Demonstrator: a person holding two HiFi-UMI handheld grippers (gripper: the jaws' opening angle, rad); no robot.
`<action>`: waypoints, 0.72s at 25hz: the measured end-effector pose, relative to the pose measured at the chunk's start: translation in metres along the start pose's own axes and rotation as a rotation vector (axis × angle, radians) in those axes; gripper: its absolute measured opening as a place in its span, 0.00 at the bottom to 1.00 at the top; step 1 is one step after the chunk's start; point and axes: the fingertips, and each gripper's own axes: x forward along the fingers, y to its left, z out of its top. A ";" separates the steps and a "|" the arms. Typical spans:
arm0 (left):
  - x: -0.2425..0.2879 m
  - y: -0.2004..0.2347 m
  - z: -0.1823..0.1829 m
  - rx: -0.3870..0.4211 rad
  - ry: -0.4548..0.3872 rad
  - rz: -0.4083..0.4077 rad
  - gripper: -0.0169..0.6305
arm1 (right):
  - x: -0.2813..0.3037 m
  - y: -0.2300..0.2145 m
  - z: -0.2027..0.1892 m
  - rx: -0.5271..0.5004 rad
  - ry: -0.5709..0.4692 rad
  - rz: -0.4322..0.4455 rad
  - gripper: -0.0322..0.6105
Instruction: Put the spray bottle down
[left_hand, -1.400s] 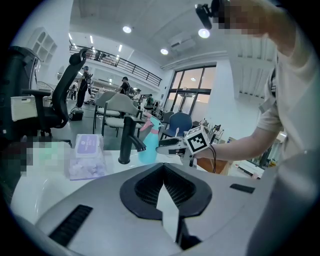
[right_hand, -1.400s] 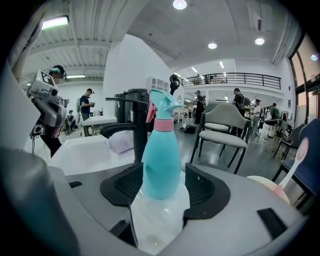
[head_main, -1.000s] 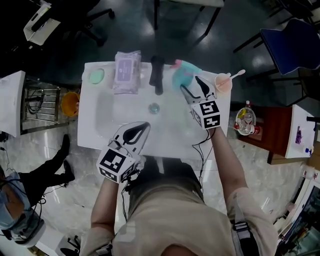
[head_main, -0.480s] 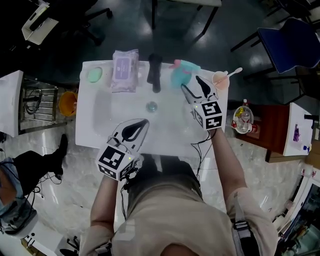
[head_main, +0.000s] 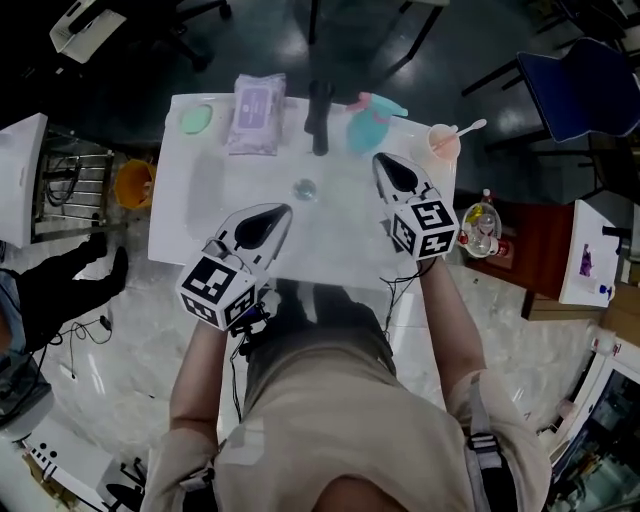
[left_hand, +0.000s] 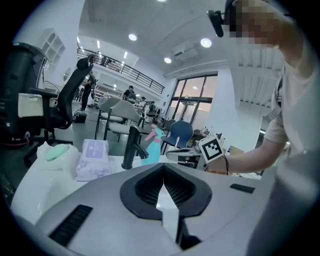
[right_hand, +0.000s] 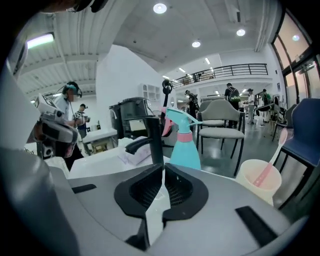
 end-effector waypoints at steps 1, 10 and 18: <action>-0.003 0.000 0.001 -0.007 -0.008 0.001 0.04 | -0.003 0.007 0.000 0.007 0.001 0.015 0.10; -0.036 0.006 0.008 -0.027 -0.078 0.007 0.04 | -0.023 0.075 0.026 0.032 -0.049 0.132 0.09; -0.064 0.004 0.017 -0.012 -0.127 -0.004 0.04 | -0.032 0.121 0.061 0.050 -0.130 0.208 0.08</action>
